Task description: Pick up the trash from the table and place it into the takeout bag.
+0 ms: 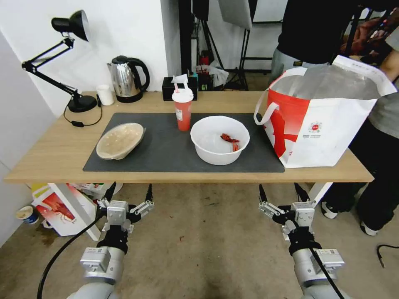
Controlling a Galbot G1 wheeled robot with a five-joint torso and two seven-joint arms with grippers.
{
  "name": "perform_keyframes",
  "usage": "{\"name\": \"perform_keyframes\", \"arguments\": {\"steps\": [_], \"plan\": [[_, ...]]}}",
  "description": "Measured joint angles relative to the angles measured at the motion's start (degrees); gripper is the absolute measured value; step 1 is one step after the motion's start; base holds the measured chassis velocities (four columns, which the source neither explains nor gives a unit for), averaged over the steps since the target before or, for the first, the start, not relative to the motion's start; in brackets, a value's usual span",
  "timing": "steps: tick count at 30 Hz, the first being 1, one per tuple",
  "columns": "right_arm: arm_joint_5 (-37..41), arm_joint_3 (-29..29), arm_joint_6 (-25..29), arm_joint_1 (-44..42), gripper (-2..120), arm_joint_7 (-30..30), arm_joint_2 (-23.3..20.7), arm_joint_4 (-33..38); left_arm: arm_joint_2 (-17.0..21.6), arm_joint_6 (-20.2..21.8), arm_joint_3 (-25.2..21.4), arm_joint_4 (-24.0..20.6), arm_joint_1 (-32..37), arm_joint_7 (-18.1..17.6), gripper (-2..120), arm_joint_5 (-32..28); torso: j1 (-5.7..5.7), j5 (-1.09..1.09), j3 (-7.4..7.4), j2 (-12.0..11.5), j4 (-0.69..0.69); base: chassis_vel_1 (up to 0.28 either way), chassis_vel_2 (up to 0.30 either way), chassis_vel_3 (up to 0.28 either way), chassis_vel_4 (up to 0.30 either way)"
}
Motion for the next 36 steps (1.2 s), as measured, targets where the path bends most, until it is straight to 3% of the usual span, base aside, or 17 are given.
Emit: {"name": "perform_keyframes", "arguments": {"steps": [15, 29, 36], "plan": [[1.7, -0.2, -1.2, 0.9, 100, 0.5, -1.5, 0.2, 0.0, 0.0, 0.0, 0.0, 0.0, 0.0, 100, 0.0, 0.0, 0.01, 0.0, 0.0, -0.02, 0.0, 0.0, 0.0, 0.0], [22.3, -2.7, -17.0, 11.8, 100, 7.0, -20.1, 4.4, 0.0, 0.0, 0.0, 0.0, 0.0, 0.0, 100, 0.0, 0.0, 0.01, 0.01, 0.0, 0.0, 0.0, 0.0, 0.0, 0.0], [25.7, -3.2, -19.6, 13.9, 100, 8.1, -23.9, 5.1, 0.0, 0.0, 0.0, 0.0, 0.0, 0.0, 100, 0.0, 0.0, -0.01, 0.0, 0.0, 0.03, 0.0, 0.0, 0.0, 0.0]]}}
